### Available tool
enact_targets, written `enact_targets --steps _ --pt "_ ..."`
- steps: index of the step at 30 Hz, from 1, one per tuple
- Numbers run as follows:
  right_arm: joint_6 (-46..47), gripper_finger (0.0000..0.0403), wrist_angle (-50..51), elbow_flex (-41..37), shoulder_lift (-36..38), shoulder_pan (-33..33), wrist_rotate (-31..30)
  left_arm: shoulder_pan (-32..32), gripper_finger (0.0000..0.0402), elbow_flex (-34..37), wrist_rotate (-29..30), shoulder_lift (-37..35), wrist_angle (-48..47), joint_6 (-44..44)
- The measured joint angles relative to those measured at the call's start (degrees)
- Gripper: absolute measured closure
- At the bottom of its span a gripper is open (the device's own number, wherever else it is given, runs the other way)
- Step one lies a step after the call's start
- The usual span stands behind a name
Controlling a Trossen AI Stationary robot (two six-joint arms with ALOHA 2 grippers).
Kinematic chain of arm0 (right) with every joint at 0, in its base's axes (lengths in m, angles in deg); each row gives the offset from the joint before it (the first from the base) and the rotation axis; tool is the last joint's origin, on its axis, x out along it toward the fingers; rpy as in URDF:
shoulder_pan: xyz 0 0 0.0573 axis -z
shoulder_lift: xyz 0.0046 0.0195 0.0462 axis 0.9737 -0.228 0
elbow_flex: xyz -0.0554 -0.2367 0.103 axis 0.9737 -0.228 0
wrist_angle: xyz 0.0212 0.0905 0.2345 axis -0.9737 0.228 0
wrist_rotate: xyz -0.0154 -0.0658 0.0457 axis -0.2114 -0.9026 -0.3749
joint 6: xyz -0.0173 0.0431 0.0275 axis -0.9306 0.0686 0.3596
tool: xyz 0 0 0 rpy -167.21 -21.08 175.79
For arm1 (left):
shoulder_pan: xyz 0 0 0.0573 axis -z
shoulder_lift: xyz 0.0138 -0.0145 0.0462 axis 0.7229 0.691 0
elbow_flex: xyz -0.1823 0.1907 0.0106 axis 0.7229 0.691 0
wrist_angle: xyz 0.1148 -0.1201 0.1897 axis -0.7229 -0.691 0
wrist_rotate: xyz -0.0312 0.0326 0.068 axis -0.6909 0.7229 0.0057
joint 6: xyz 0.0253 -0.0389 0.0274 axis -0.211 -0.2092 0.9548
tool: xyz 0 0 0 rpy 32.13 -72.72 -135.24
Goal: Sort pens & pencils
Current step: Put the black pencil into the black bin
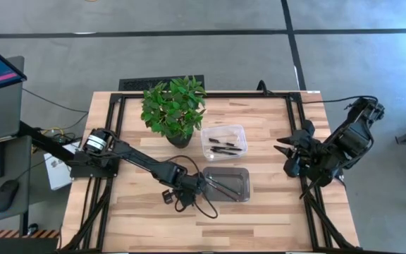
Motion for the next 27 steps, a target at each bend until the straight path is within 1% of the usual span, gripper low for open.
enact_targets --steps 11,19,22,27 --pt "0.0 0.0264 -0.7 0.0 0.0 0.0 0.0 0.2 0.0317 -0.1 0.1 0.4 -3.4 -2.3" --pt "0.0 0.0264 -1.9 0.0 0.0 0.0 0.0 0.2 0.0320 -0.1 1.5 0.5 -6.3 -2.3" --pt "0.0 0.0264 -2.4 0.0 0.0 0.0 0.0 0.2 0.0334 -0.1 1.6 0.5 -7.1 -2.3" --pt "0.0 0.0266 -2.9 0.0 0.0 0.0 0.0 0.2 0.0377 0.0 1.4 0.5 -7.1 -1.9"
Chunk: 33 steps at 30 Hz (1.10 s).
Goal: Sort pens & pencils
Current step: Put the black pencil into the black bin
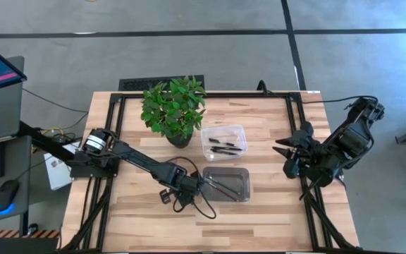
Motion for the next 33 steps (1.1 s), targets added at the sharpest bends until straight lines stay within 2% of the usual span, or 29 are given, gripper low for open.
enact_targets --steps 3,9,15,33 --pt "0.0 0.0264 -0.2 0.0 0.0 0.0 0.0 0.0 0.0394 0.1 0.0 0.0 0.2 0.6" --pt "-0.2 0.0266 -0.2 0.0 0.0 0.0 0.0 -0.1 0.0384 0.2 -0.8 0.0 0.9 0.7" --pt "-0.4 0.0264 -0.2 0.0 0.0 0.0 0.0 -0.1 0.0396 0.2 -1.0 0.0 1.1 0.7" --pt "-0.5 0.0266 -0.2 0.0 0.0 0.0 0.0 -0.1 0.0398 0.2 -1.4 0.0 1.4 -0.1"
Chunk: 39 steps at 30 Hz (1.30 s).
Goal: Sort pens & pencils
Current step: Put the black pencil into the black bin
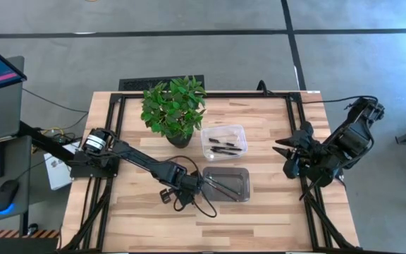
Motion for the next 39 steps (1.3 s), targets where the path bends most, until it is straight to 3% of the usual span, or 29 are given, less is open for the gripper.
enact_targets --steps 14,23,30,39 --pt "0.0 0.0264 -0.4 0.0 0.0 0.0 0.0 0.3 0.0398 0.3 0.1 -2.7 -1.3 -7.5" --pt "0.0 0.0265 -1.0 0.0 0.0 0.0 0.0 1.9 0.0398 -0.4 3.8 -6.8 -3.2 -13.5" --pt "0.4 0.0266 -1.3 0.0 0.0 0.0 0.1 2.5 0.0398 -6.4 7.9 -10.9 -5.5 -15.0" --pt "0.5 0.0265 -2.1 0.0 0.0 0.0 0.2 -0.8 0.0398 -17.4 6.1 -13.2 -5.9 -19.6"
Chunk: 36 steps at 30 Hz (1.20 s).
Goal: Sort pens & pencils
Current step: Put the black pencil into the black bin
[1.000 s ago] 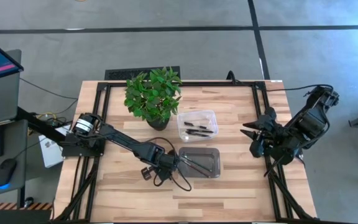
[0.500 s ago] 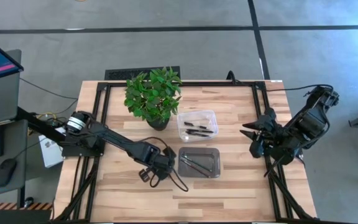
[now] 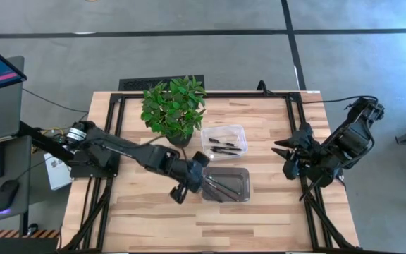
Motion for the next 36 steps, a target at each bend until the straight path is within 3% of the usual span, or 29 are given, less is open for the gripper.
enact_targets --steps 8,17,22,36 --pt "-0.5 0.0264 0.2 0.0 0.0 0.0 0.0 -1.1 0.0398 -1.7 -1.7 0.3 9.7 3.6" --pt "1.9 0.0264 0.3 0.0 -0.2 0.0 -0.1 -2.0 0.0399 -2.2 -3.0 5.4 16.3 3.6" --pt "2.0 0.0266 0.7 0.0 -0.8 0.0 -0.1 -2.5 0.0399 -3.9 -6.8 8.3 17.6 2.2" --pt "2.1 0.0266 0.6 0.0 -2.5 0.0 1.3 -2.7 0.0398 -4.7 -7.9 15.7 17.0 0.2"
